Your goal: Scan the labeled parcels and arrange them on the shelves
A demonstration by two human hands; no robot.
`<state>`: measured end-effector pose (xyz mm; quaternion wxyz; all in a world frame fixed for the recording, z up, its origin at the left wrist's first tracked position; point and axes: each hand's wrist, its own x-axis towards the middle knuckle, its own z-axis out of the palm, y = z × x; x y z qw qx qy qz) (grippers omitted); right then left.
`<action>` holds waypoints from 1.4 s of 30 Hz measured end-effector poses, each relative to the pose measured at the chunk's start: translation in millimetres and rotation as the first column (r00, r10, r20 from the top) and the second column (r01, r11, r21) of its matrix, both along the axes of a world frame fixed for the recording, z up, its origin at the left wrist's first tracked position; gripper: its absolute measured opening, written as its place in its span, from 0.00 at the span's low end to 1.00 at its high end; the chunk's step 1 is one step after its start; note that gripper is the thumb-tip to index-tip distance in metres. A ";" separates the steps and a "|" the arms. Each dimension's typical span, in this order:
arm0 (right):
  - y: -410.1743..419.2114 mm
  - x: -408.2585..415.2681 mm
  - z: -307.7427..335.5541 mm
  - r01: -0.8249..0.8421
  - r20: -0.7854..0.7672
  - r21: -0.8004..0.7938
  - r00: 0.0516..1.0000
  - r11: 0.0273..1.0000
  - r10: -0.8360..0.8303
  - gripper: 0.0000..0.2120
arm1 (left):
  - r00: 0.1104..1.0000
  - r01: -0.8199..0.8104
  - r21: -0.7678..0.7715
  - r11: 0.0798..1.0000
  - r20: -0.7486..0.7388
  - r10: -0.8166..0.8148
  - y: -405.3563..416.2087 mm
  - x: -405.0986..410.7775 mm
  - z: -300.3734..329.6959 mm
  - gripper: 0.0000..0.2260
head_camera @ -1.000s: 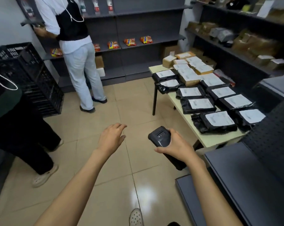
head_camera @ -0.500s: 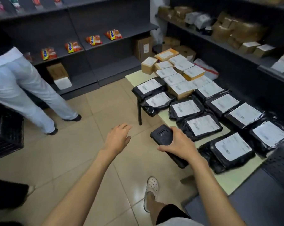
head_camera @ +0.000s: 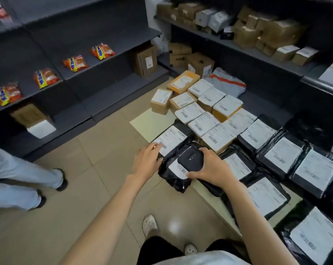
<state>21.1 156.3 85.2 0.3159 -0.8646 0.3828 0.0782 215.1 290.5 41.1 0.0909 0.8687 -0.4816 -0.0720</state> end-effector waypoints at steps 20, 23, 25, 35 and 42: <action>-111.3 226.8 -32.0 0.401 -0.098 0.006 0.912 0.916 -0.399 0.44 | 0.993 0.092 0.095 0.991 -0.088 -0.084 -228.1 274.4 -79.6 0.32; -120.3 236.4 -40.3 0.423 -0.131 -0.002 0.898 0.906 -0.420 0.44 | 0.990 0.050 0.163 0.985 -0.141 -0.027 -255.9 285.3 -99.4 0.38; -124.7 240.6 -43.9 0.441 -0.142 0.000 0.888 0.898 -0.436 0.43 | 0.988 0.043 0.174 0.984 -0.154 -0.016 -270.9 288.2 -108.5 0.42; -115.6 249.2 -50.4 0.485 -0.137 0.041 0.869 0.873 -0.476 0.45 | 0.956 0.031 0.158 0.987 -0.291 0.017 -252.7 292.2 -116.8 0.43; -100.3 245.1 -32.7 0.460 -0.084 0.012 0.885 0.888 -0.458 0.44 | 0.933 -0.076 -0.037 0.996 -0.354 0.058 -211.7 296.5 -94.3 0.47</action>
